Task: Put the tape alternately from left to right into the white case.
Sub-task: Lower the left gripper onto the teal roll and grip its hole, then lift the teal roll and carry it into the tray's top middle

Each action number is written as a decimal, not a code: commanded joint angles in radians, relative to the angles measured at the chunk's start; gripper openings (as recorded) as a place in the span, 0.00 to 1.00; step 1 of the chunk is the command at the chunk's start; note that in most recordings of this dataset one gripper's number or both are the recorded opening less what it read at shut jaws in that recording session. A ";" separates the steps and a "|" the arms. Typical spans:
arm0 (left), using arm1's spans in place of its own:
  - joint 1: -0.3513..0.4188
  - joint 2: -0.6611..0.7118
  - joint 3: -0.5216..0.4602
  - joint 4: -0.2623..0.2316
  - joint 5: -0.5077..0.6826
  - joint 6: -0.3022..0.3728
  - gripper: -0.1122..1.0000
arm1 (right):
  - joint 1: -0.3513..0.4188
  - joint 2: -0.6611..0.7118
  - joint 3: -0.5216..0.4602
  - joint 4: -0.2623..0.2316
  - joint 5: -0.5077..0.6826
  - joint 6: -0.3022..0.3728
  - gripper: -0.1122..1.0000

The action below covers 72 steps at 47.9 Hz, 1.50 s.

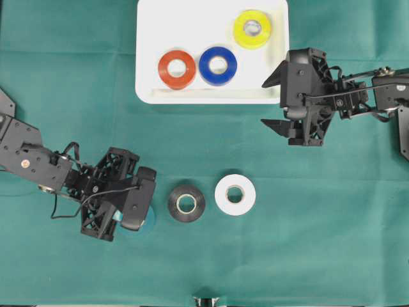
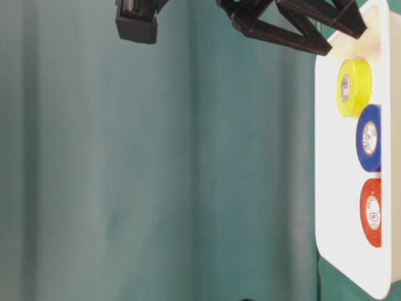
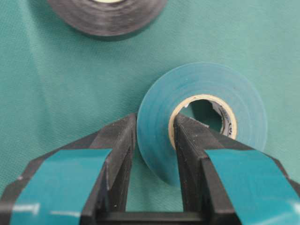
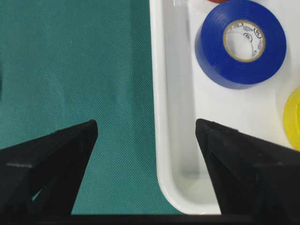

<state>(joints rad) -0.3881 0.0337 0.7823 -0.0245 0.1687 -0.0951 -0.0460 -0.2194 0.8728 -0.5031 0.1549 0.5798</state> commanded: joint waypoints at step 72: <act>0.552 -0.110 -0.179 0.003 0.066 0.265 0.30 | 0.009 -0.018 -0.008 -0.002 -0.008 0.008 0.84</act>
<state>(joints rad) 0.1396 -0.0798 0.6443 -0.0245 0.2470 0.1565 -0.0430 -0.2194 0.8713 -0.5031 0.1549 0.5860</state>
